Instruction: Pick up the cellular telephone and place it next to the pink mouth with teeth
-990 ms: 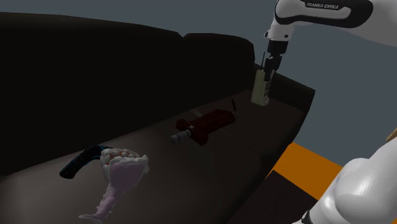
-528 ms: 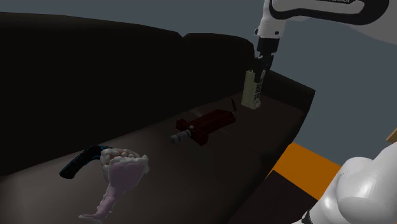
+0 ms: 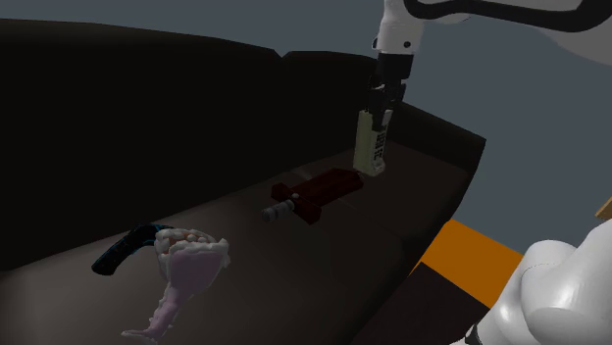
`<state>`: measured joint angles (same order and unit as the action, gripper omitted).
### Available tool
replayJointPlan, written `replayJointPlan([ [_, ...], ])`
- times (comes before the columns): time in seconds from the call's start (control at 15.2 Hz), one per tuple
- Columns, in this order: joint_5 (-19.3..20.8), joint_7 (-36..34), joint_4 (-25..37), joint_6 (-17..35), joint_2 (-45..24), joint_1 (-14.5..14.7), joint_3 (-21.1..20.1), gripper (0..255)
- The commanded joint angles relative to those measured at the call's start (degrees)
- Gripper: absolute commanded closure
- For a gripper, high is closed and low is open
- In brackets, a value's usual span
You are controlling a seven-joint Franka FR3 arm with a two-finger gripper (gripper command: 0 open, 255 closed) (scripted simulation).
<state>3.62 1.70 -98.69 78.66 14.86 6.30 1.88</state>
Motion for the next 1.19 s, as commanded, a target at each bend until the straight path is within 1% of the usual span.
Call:
replayJointPlan([
  [0.0,-0.7,-3.0,0.7,-0.1,-0.7,1.0,-1.8,255],
  [0.53,-3.0,-14.5,6.4,-1.4,-5.5,5.4,-8.8,255],
  [0.79,-3.4,-20.3,11.2,-2.3,-9.5,7.7,-12.1,255],
  [1.12,-3.0,-26.8,18.3,-3.8,-15.3,10.7,-15.6,255],
])
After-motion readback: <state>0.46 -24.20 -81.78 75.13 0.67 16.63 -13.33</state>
